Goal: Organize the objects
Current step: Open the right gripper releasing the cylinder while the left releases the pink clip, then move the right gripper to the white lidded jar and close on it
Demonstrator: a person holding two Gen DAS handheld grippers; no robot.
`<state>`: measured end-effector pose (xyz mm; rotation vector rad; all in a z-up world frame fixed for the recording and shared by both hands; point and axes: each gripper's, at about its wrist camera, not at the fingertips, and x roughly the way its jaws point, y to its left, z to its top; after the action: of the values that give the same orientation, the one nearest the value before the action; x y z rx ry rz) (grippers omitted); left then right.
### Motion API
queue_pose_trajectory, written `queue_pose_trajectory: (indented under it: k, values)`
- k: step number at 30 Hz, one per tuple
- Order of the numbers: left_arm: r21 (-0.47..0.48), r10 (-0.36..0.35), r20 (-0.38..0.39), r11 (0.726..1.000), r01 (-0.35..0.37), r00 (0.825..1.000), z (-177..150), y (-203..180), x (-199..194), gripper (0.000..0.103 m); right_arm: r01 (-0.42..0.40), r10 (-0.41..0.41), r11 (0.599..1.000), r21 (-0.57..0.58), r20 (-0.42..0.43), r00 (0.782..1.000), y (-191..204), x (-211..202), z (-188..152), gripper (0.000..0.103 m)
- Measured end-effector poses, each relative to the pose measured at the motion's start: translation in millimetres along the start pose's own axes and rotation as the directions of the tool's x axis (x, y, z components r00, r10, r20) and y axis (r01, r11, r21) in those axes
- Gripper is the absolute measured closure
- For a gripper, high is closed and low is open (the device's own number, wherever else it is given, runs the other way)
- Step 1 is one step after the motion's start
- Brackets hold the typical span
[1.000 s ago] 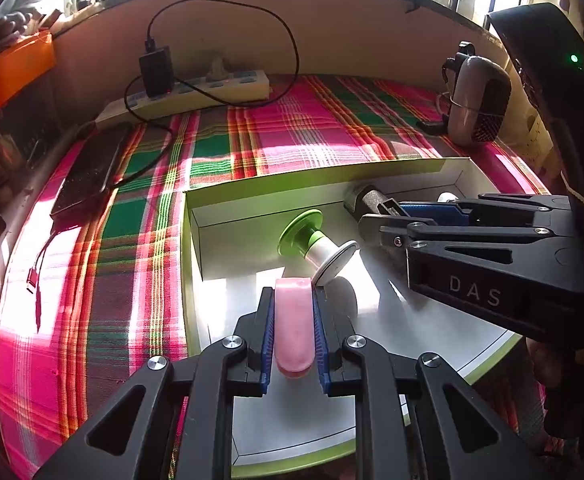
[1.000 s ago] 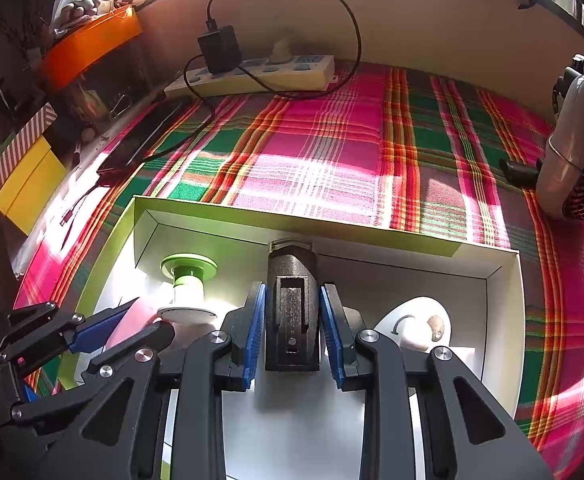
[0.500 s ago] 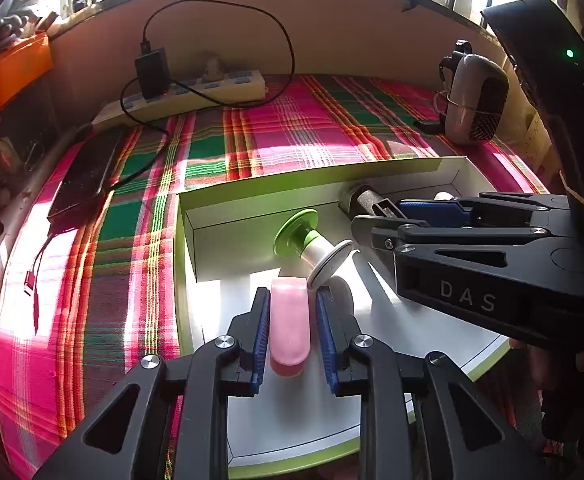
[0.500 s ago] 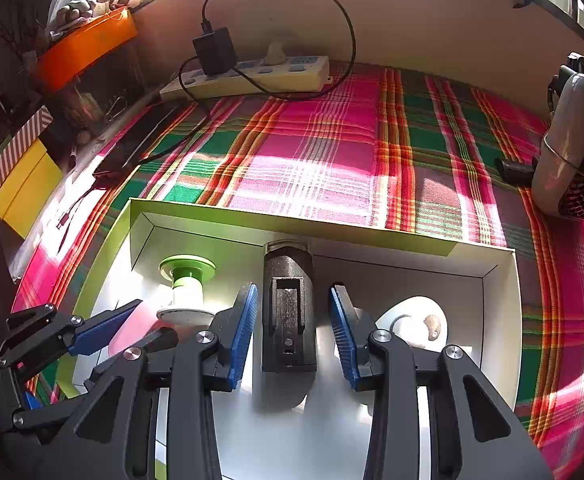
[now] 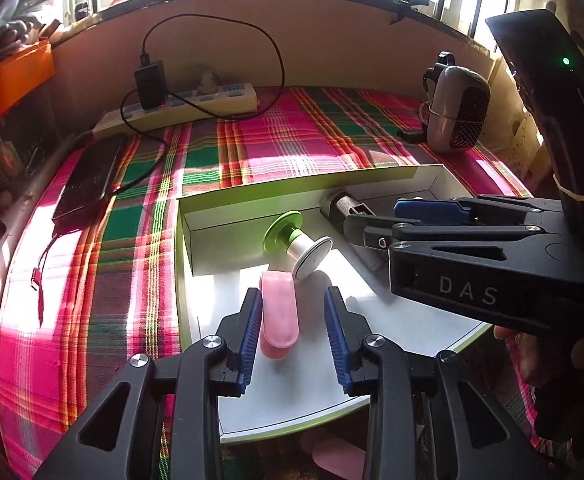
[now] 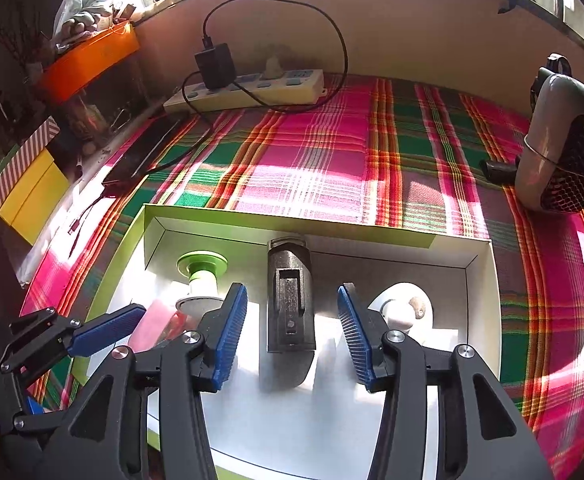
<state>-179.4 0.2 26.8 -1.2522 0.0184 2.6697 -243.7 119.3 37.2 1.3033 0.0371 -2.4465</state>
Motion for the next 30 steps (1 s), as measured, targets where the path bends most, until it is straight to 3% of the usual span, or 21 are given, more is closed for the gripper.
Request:
queue_pose_trajectory:
  k: [17,30]
  values:
    - [-0.048,-0.008,0.113,0.999,0.013,0.994,-34.0,6.9,-71.9,0.072,0.043,-0.043,0.999,0.009,0.116,0.992,8.1,-76.3,-39.3,0.054]
    - [-0.126,-0.006,0.095,0.992,0.018,0.995,-91.5,22.5,-94.6,0.072,0.041,-0.044,0.999,0.027,0.141,0.989,15.8,-108.1,-104.2,0.054]
